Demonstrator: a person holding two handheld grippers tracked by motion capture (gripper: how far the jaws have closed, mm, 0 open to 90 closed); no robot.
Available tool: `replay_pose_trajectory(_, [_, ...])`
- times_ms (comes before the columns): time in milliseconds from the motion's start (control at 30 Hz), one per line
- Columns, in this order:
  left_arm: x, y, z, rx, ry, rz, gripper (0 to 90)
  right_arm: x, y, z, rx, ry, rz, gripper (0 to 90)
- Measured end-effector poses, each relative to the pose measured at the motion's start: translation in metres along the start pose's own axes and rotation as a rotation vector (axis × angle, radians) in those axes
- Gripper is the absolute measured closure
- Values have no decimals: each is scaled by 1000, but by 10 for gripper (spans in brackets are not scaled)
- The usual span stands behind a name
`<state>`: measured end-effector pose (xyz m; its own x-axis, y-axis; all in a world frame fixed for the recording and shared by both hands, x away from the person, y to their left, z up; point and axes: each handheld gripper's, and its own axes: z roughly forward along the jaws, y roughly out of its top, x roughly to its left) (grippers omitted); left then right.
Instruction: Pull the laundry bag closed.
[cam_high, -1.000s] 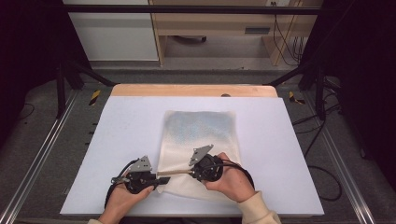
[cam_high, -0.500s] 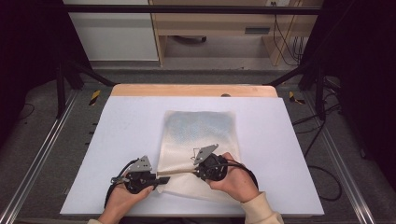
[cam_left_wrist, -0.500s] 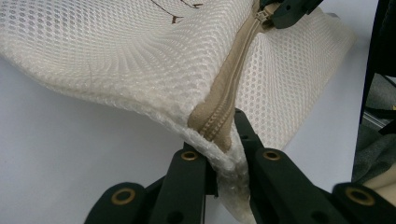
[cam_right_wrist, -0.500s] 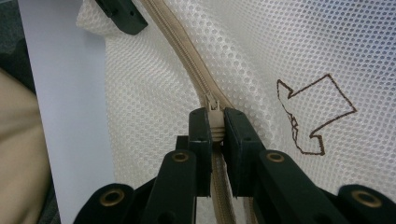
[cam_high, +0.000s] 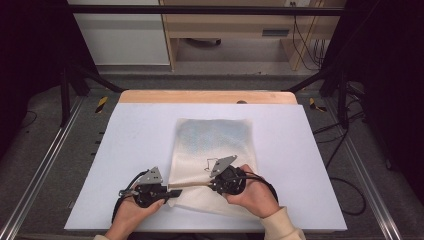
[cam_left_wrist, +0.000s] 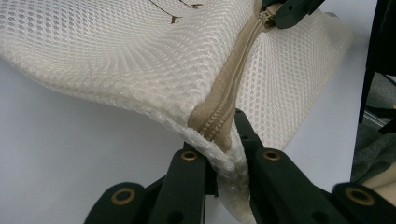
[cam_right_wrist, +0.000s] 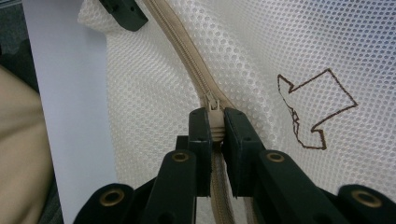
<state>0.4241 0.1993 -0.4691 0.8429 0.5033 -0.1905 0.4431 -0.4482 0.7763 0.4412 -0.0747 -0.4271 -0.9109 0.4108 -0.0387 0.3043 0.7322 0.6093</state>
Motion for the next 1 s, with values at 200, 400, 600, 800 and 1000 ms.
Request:
replay_pose_trajectory(200, [0,0,0,4,2,5,850,0,-3,1,-3,1,4,821])
replay_pose_trajectory(400, [0,0,0,2,1,1,850,0,-5,0,-11,-2,4,821])
replay_pose_trajectory(600, [0,0,0,0,1,3,849,0,-7,-1,-21,3,0,821])
replay_pose_trajectory(800, [-1,1,0,1,2,6,849,0,-9,-2,-23,1,2,821])
replay_pose_trajectory(1000, [0,0,-1,-2,4,4,850,-3,-14,-5,-19,-4,19,821])
